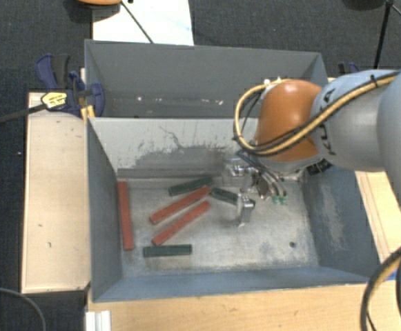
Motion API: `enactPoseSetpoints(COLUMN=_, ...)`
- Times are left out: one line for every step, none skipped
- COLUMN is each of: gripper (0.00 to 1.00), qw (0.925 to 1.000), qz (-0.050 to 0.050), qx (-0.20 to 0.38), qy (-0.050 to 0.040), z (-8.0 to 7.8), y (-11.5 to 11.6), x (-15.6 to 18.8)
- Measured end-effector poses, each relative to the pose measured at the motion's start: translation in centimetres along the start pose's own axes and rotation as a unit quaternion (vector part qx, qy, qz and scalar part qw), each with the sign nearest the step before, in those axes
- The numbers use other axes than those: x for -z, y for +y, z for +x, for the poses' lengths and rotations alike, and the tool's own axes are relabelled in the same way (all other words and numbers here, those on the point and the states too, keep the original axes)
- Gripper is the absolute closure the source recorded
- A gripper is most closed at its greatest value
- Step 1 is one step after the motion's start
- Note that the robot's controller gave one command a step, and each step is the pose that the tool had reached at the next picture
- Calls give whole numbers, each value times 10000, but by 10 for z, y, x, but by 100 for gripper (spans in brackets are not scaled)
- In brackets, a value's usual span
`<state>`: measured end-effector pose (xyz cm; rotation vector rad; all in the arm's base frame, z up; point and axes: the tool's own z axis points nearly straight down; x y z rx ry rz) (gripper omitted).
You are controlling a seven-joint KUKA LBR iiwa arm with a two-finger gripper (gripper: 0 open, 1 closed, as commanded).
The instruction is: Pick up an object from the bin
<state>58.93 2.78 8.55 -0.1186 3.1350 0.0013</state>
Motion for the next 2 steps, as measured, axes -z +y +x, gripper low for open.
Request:
enactPoseSetpoints(gripper=0, qw=10000, qz=0, qx=0, qy=0, z=0, y=0, x=0)
enactPoseSetpoints(gripper=100, qw=10000, qz=-2, qx=-10, qy=11, z=2, y=15, x=-14)
